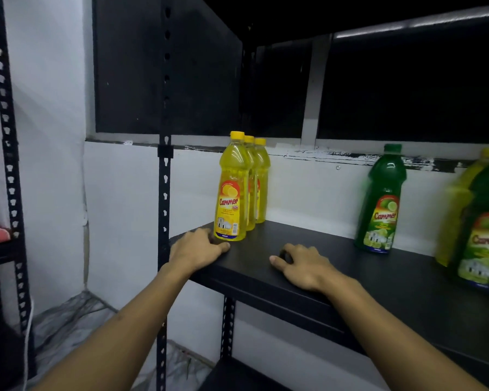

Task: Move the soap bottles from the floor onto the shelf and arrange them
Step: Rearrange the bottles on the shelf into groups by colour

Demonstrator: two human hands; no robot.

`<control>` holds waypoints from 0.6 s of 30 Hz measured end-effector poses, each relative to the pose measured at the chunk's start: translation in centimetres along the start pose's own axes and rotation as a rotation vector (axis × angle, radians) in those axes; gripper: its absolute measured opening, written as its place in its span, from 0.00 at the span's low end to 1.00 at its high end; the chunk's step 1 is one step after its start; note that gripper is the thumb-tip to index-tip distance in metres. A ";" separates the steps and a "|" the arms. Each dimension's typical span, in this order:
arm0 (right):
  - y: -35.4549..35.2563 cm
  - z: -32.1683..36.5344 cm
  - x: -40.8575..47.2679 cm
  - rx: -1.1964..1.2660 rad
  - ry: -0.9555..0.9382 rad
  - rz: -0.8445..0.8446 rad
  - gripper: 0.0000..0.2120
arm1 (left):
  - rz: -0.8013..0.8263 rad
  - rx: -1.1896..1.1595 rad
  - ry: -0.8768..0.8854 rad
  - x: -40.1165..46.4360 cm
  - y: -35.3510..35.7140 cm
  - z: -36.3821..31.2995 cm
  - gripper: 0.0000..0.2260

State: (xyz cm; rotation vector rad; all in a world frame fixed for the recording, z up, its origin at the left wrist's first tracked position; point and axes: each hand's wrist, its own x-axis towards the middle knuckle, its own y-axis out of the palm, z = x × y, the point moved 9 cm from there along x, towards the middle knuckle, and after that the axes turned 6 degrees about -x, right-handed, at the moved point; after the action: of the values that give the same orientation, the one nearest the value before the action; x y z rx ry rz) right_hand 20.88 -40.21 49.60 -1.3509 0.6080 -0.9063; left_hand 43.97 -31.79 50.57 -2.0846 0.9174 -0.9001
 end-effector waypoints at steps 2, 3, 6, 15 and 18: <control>-0.9 -2.6 -2.3 -0.034 0.031 -0.025 0.20 | 0.048 0.060 0.062 -1.4 0.5 -0.9 0.23; -1.3 -4.0 -3.3 -0.044 0.049 -0.038 0.20 | 0.059 0.094 0.090 -2.2 0.8 -1.4 0.24; -2.4 -8.2 -6.2 -0.052 0.098 -0.048 0.23 | 0.086 0.096 0.148 -4.9 1.7 -3.6 0.27; -5.8 -19.5 -15.1 -0.019 0.179 -0.072 0.23 | 0.411 0.029 0.354 -9.9 8.8 -18.3 0.32; -6.2 -21.7 -17.5 -0.017 0.214 -0.061 0.25 | 0.457 0.061 0.332 -10.1 11.7 -22.4 0.31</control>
State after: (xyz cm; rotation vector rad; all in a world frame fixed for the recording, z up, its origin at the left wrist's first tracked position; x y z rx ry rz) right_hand -7.49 -37.56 50.11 -1.3025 0.7423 -1.1069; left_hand 17.18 -36.56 50.11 -1.5965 1.4467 -1.0182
